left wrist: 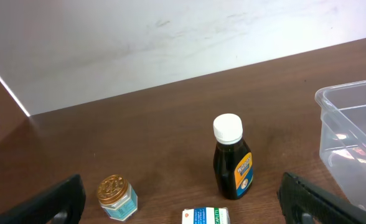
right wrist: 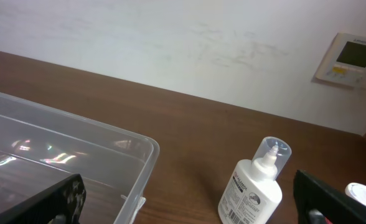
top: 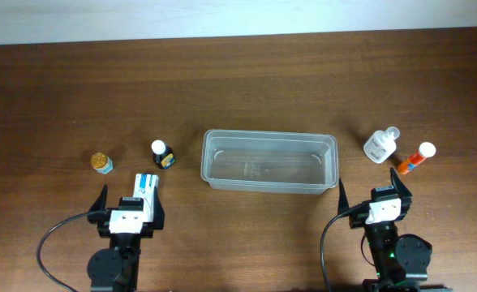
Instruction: Pack container
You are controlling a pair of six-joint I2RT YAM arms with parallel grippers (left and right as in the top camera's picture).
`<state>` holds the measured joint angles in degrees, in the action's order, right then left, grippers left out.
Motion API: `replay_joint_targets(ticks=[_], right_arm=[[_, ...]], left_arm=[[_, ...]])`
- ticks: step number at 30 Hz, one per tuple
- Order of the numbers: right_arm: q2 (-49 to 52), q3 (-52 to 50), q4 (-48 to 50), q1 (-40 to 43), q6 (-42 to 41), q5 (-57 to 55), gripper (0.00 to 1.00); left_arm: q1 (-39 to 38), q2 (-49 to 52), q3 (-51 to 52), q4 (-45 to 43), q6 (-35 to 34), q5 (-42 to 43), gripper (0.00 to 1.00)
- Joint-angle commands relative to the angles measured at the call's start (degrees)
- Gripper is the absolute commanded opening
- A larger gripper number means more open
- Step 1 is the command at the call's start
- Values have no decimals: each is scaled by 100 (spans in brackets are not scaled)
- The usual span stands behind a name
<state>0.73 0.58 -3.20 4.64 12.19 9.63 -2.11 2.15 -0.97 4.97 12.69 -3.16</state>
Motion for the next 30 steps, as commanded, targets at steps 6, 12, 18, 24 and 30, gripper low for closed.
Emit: replay_joint_targets(ticks=[6,12,18,24,30], right_arm=[[-37,-26,-39,-50,0,48,98],[-37,-26,-28,-50,-22,50,98],[-37,-26,-24,-50,-262,92,98],[-37,46,11,-50,-702,-286,98],[140,824,-400,-50,-1021,-496,98]], left_arm=[[42,13,7,26,90,44,99],[42,13,7,26,90,44,99],[42,13,7,26,90,44,99],[42,13,7,-138,92,44,99],[42,20,7,20,92,39,99]])
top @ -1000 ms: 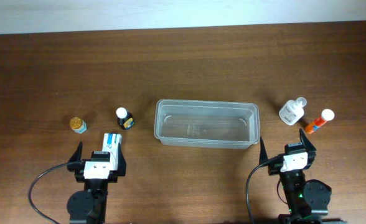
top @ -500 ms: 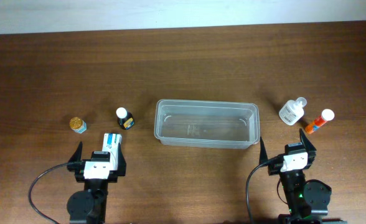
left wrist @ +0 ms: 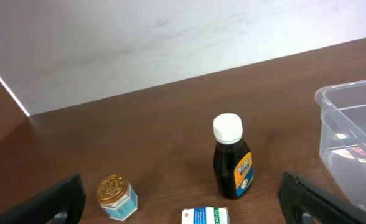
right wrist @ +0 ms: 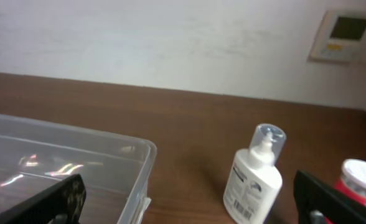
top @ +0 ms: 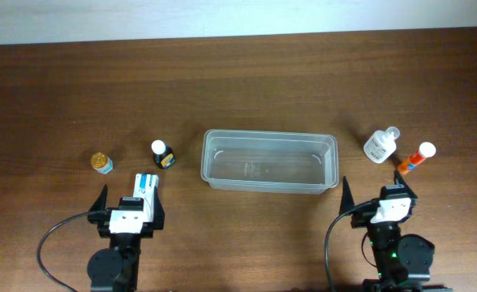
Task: Pack container
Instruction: 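Reach right gripper to the white pump bottle and grasp it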
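A clear plastic container (top: 269,161) lies empty in the middle of the table. Left of it stand a dark bottle with a white cap (top: 162,154) (left wrist: 233,158), a small gold-lidded jar (top: 101,162) (left wrist: 116,198) and a white-and-blue box (top: 146,188) (left wrist: 205,216). Right of it are a white bottle with a clear cap (top: 380,145) (right wrist: 256,173) and an orange tube with a white cap (top: 414,158) (right wrist: 358,179). My left gripper (top: 130,199) (left wrist: 183,199) is open just behind the box. My right gripper (top: 378,191) (right wrist: 192,199) is open, near the white bottle, holding nothing.
The wooden table (top: 247,81) ends at a white wall at the back. A thermostat panel (right wrist: 345,35) hangs on that wall at the right. Black cables trail from both arm bases at the front edge.
My right gripper has shifted a little to the right and turned; the white bottle and the orange tube's cap now sit more fully in its view. The left arm has not moved.
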You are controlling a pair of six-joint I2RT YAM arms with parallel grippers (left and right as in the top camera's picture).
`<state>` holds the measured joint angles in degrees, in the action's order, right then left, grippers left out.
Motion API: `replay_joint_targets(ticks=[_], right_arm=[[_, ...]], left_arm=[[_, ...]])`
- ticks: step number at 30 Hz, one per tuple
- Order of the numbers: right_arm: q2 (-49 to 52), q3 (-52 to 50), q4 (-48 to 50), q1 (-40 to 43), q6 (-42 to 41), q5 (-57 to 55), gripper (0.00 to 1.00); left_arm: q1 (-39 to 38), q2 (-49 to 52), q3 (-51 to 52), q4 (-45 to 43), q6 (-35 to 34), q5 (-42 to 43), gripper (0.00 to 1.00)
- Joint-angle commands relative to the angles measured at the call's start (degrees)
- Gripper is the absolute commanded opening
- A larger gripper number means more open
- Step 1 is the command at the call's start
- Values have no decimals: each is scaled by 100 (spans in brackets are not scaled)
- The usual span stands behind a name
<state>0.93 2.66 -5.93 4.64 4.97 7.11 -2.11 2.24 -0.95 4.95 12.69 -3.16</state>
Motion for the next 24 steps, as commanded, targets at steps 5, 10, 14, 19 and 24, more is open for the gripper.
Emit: replay_joint_targets(ticks=[5,10,14,19,24], right_arm=[[920,1768,-1056,-46,-660,-398,98],[2435,3226,-1917,-39,-660,-415,98],[3908,4684,-2909,-39,-651,-413,98],[5630,6614,-4275,-39,-358,-389,98],[7764,9027,-6196,-17,-199,-350,98]], left_arm=[[42,11,4,0,-33,83,99],[42,11,-79,-319,-1043,81,99],[42,179,-485,-179,-1338,68,99],[42,1047,-1493,442,-1335,37,99],[42,2835,-3080,1353,-1338,46,99]])
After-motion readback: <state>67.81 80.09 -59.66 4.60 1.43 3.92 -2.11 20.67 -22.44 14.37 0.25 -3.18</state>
